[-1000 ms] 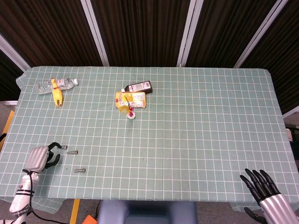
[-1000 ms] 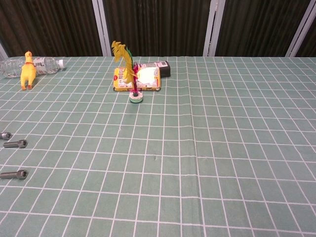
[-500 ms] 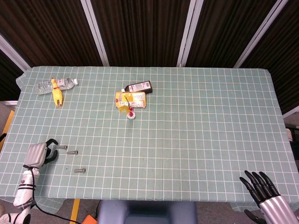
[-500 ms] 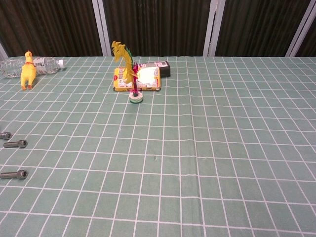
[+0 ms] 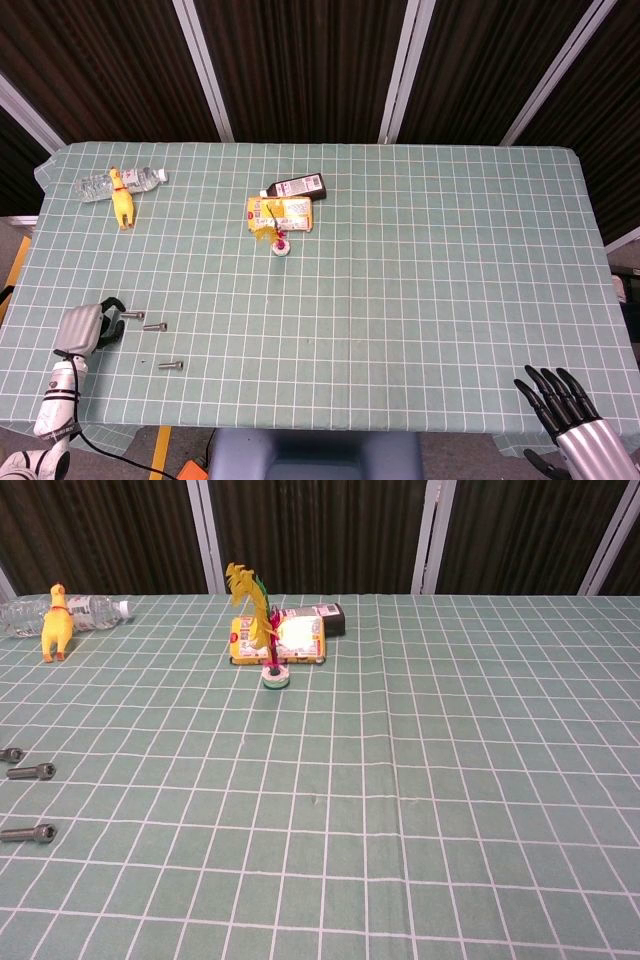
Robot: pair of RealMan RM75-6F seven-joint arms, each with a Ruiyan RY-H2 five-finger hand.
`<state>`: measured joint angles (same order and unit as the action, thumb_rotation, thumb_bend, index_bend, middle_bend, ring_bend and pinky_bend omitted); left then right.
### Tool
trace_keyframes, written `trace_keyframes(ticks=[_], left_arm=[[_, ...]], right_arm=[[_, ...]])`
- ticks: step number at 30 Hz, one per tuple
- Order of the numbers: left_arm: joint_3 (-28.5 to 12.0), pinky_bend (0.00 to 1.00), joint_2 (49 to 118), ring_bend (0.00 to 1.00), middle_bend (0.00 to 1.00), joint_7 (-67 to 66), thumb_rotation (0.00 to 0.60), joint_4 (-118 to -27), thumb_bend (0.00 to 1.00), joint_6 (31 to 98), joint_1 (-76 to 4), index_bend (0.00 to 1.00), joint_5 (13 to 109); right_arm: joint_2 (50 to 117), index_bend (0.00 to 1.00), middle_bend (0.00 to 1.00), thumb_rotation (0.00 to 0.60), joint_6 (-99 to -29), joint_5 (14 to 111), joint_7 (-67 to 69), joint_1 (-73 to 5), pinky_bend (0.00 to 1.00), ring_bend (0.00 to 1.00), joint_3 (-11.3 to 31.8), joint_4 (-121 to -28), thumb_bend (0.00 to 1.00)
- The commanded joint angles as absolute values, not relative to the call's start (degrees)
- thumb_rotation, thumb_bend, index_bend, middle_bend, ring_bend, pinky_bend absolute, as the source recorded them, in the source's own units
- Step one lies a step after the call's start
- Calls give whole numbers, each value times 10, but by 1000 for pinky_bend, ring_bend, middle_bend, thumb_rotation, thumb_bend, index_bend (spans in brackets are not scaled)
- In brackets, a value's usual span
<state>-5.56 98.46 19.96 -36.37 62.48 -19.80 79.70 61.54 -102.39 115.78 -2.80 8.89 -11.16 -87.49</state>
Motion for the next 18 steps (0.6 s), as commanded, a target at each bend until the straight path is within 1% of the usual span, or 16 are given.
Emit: trace_keyframes(ticks=[1, 7, 18], left_arm=[[-56, 1000, 990, 1000, 1000, 201, 600, -356, 450, 623, -200, 466, 796], [-56, 1000, 998, 1000, 1000, 208, 600, -342, 450, 616, -203, 491, 795], [-56, 1000, 999, 1000, 1000, 211, 600, -345, 451, 613, -207, 490, 795]], right_arm=[[615, 0, 0, 600, -1024, 1158, -28, 89, 0, 0, -112, -875, 180], [615, 0, 0, 600, -1022, 1156, -29, 90, 0, 0, -111, -876, 180], [616, 0, 0, 600, -1018, 1153, -33, 90, 0, 0, -109, -879, 180]])
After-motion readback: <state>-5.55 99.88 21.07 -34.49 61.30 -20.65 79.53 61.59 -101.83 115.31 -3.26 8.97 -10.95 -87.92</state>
